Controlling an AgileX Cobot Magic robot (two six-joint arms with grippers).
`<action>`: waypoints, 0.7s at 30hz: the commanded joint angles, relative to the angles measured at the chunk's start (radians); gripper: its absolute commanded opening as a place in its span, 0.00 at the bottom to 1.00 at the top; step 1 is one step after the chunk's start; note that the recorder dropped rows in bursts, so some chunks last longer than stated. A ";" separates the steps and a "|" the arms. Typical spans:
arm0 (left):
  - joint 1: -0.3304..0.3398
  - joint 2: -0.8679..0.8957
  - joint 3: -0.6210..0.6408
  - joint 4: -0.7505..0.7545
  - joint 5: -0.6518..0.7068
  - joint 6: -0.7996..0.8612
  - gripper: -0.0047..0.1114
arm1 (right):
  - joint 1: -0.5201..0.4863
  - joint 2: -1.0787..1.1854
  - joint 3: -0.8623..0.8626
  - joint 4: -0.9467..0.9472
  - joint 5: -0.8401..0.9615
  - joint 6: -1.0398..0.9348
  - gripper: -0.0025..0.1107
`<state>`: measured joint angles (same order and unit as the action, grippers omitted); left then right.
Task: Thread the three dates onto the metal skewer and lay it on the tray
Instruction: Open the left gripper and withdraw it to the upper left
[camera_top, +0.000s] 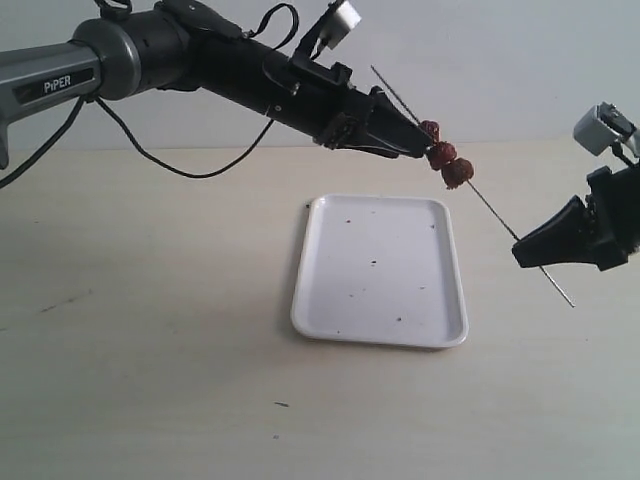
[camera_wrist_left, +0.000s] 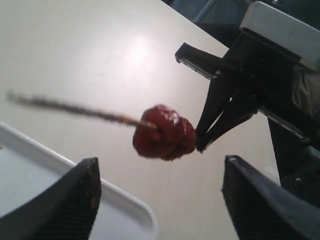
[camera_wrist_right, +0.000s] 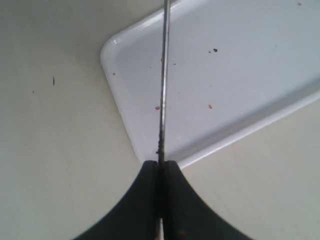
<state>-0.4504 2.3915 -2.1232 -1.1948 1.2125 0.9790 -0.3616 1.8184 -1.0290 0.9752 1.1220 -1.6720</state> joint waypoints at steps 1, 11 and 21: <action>0.058 -0.006 0.000 -0.052 0.006 -0.004 0.52 | 0.001 -0.008 -0.007 0.150 0.005 0.175 0.02; 0.192 -0.026 0.007 0.027 0.009 -0.051 0.04 | 0.058 0.003 0.128 0.432 0.031 0.183 0.02; 0.257 -0.195 0.276 -0.149 0.009 0.177 0.04 | 0.289 0.003 0.293 0.666 -0.161 0.196 0.02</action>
<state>-0.2175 2.2623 -1.9237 -1.2497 1.2169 1.0690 -0.1075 1.8256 -0.7444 1.5792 0.9602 -1.4789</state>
